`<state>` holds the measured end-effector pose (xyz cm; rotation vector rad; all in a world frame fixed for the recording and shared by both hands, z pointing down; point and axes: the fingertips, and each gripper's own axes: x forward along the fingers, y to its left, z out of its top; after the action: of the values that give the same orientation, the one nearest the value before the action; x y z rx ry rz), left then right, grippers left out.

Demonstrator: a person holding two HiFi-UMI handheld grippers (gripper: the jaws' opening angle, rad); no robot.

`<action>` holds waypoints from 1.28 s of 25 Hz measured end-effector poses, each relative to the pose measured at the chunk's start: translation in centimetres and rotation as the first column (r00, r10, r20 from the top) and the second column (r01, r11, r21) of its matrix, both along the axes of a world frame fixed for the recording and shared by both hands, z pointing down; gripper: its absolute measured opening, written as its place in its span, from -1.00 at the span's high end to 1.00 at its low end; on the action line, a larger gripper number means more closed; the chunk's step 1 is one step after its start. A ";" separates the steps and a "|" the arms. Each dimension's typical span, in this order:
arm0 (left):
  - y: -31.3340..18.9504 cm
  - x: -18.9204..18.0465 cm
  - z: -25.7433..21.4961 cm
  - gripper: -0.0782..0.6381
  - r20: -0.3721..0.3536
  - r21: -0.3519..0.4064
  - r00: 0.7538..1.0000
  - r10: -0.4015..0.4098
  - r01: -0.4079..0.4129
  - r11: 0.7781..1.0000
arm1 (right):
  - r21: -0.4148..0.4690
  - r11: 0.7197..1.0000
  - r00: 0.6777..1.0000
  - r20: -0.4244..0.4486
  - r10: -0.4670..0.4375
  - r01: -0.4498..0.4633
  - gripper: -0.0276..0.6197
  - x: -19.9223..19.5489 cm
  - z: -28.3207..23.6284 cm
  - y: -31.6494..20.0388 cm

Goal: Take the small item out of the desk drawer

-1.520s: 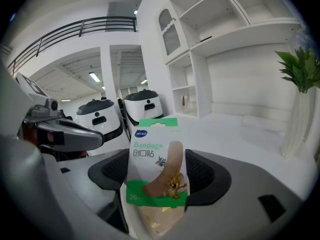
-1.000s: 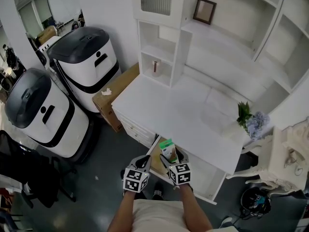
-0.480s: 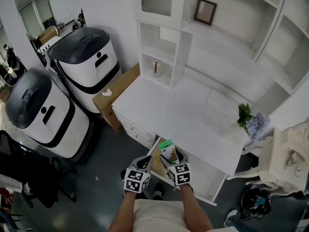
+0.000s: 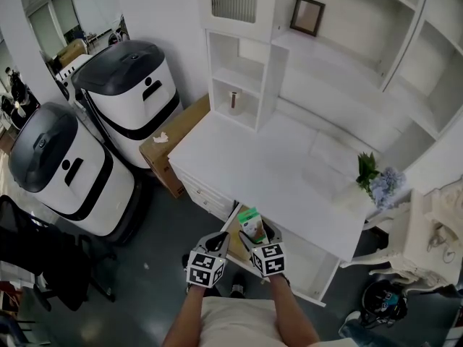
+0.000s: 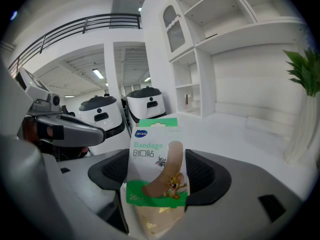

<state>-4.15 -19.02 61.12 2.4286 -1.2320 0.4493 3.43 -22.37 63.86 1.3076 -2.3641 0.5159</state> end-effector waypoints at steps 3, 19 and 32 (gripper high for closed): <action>0.0 0.2 -0.1 0.73 -0.001 0.003 1.000 0.006 -0.006 1.000 | 0.000 1.000 1.000 -0.001 -0.002 0.002 -0.21 -0.1 0.0 0.0; 0.4 0.0 -0.1 0.73 -0.004 0.001 1.000 0.003 -0.003 1.000 | -0.003 1.000 1.000 -0.013 0.004 -0.004 -0.21 0.1 0.4 0.3; 0.5 -0.2 -0.2 0.73 -0.003 0.002 1.000 0.004 -0.004 1.000 | -0.007 1.000 1.000 -0.008 -0.006 0.006 -0.21 -0.4 0.4 0.4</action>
<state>-4.40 -18.54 60.95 2.4325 -1.2272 0.4453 3.05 -21.93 64.27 1.2963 -2.3570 0.5160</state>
